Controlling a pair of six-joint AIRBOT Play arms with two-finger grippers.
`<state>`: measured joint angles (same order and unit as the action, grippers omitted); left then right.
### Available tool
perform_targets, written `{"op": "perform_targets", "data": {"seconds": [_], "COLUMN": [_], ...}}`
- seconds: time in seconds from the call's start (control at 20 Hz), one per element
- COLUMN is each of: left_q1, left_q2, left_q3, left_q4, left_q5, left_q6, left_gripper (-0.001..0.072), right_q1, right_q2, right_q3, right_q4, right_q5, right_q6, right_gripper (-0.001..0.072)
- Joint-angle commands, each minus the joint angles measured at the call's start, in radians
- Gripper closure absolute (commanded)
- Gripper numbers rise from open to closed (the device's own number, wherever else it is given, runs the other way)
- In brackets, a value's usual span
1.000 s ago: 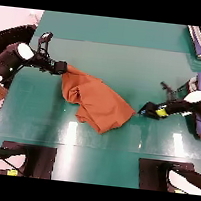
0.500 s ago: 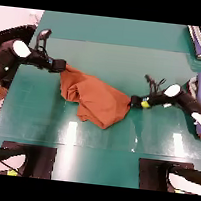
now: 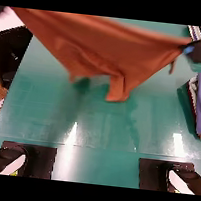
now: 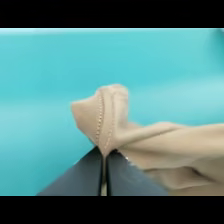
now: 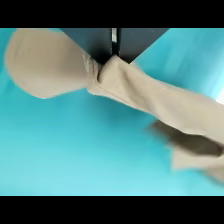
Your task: Fold the shirts.
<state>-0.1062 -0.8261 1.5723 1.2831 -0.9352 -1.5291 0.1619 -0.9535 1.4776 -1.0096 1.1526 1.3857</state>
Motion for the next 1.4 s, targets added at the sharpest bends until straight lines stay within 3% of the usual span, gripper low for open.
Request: {"op": "perform_targets", "data": {"seconds": [0.0,0.35,0.6,0.7,0.85,1.0,1.15,1.3,1.35], "left_q1": [0.001,0.001,0.001,0.001,0.001,0.001,0.005,0.005,0.005], "left_q2": [0.13,0.147,-0.021,-0.096,-0.211,-0.346,-0.496,-0.57,-0.573], "left_q3": [0.137,0.244,0.218,0.12,-0.123,-0.333,-0.348,-0.317,-0.307], "left_q4": [-0.012,-0.064,-0.052,-0.048,-0.044,-0.04,-0.023,-0.016,-0.01], "left_q5": [-0.002,-0.135,-0.447,-0.467,-0.377,-0.155,0.028,0.127,0.135], "left_q6": [0.0,0.0,0.003,0.02,0.02,0.054,0.09,0.089,0.089], "left_gripper": [0.0683,0.0683,0.0682,0.0682,0.0681,0.0681,0.0681,0.0679,0.0562], "right_q1": [-0.077,-0.242,-0.267,-0.224,-0.113,-0.027,0.007,0.014,0.013], "right_q2": [0.128,0.13,-0.079,-0.175,-0.348,-0.532,-0.707,-0.813,-0.836], "right_q3": [0.169,0.453,0.573,0.492,0.33,0.247,0.331,0.459,0.5], "right_q4": [-0.015,-0.013,-0.002,-0.008,-0.032,-0.15,-0.149,-0.129,-0.111], "right_q5": [0.063,0.182,0.274,0.291,0.296,0.187,0.103,0.115,0.137], "right_q6": [0.001,0.001,0.028,0.029,0.028,0.028,0.029,0.029,0.029], "right_gripper": [0.0699,0.0699,0.0699,0.07,0.0699,0.07,0.0699,0.0689,0.0511]}}
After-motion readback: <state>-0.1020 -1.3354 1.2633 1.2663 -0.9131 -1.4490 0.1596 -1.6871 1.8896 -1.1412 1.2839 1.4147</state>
